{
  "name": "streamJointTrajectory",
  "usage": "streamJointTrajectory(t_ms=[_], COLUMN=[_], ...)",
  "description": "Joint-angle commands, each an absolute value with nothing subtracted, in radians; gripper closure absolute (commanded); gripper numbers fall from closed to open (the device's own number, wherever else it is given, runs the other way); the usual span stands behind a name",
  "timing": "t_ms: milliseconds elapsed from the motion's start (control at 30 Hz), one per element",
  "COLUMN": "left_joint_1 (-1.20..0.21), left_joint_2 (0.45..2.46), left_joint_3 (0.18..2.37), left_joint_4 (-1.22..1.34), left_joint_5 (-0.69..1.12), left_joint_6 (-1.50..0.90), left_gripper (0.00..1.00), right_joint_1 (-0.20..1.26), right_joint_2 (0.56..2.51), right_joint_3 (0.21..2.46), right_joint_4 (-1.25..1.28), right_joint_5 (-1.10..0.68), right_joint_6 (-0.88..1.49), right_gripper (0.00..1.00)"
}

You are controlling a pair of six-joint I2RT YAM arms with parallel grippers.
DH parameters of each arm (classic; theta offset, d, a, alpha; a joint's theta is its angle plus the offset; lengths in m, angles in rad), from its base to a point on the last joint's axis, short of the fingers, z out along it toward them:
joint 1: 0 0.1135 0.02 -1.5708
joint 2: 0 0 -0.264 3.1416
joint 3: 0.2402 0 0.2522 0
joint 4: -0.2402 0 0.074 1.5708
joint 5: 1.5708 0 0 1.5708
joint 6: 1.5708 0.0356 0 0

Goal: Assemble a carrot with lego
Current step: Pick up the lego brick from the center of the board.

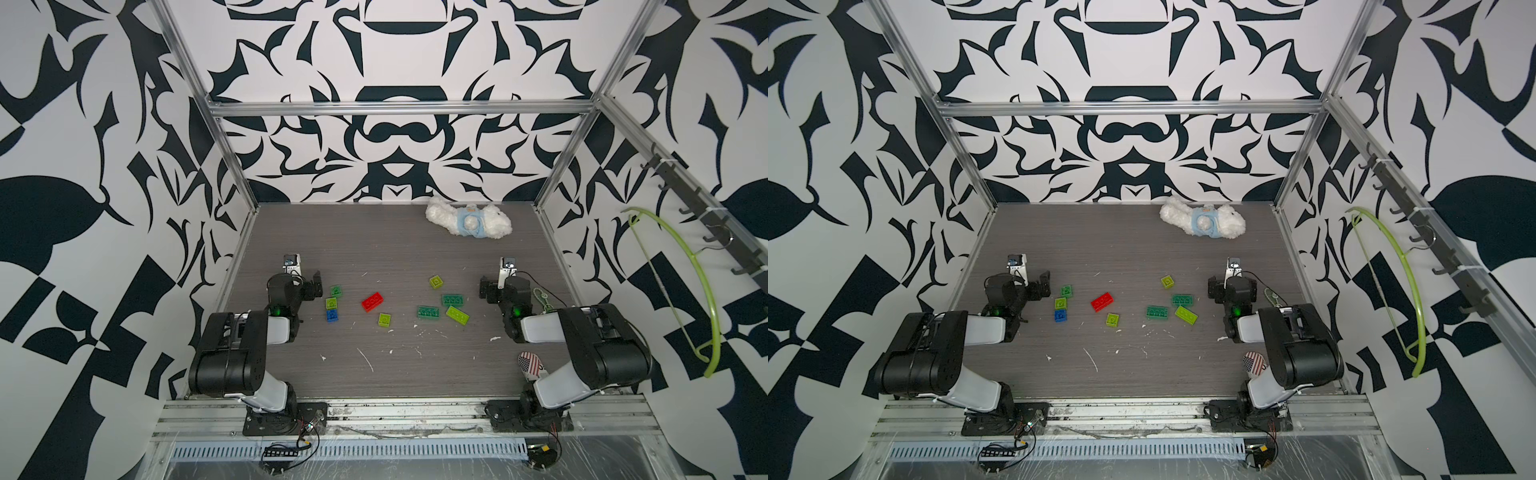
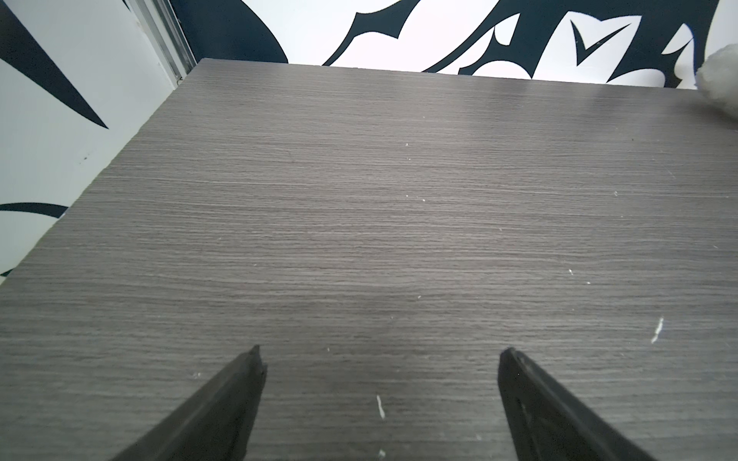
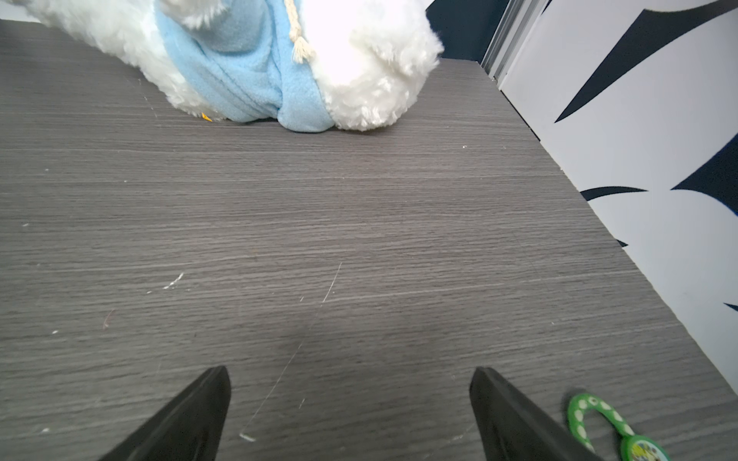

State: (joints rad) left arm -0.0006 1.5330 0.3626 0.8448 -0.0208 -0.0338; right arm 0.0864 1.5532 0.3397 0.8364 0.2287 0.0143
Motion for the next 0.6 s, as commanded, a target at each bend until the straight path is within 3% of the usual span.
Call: streamJointTrajectory(t_ms=[0, 100, 233, 467, 567], left_joint_1=[-0.004, -0.005, -0.006, -0.013, -0.038], left_joint_2=[1.540, 1.480, 1.218, 1.117, 1.122], left_joint_3=[0.387, 0.389, 0.474, 0.686, 0.739], left_joint_4=[0.860, 0.825, 0.464, 0.044, -0.063], left_joint_5=[-0.014, -0.049, -0.115, 0.131, 0.256], left_joint_6=[-0.039, -0.055, -0.175, -0.547, -0.615], left_gripper=[0.01, 0.01, 0.01, 0.03, 0.04], right_joint_1=[0.085, 0.087, 0.089, 0.117, 0.252], right_joint_2=[1.550, 1.534, 1.319, 1.043, 1.038], right_joint_3=[0.365, 0.365, 0.467, 0.583, 0.667], right_joint_4=[0.876, 0.882, 0.520, 0.164, -0.034], right_joint_5=[0.238, 0.268, 0.273, -0.132, -0.241], right_joint_6=[0.007, 0.000, 0.031, 0.148, 0.094], right_gripper=[0.00, 0.00, 0.02, 0.11, 0.13])
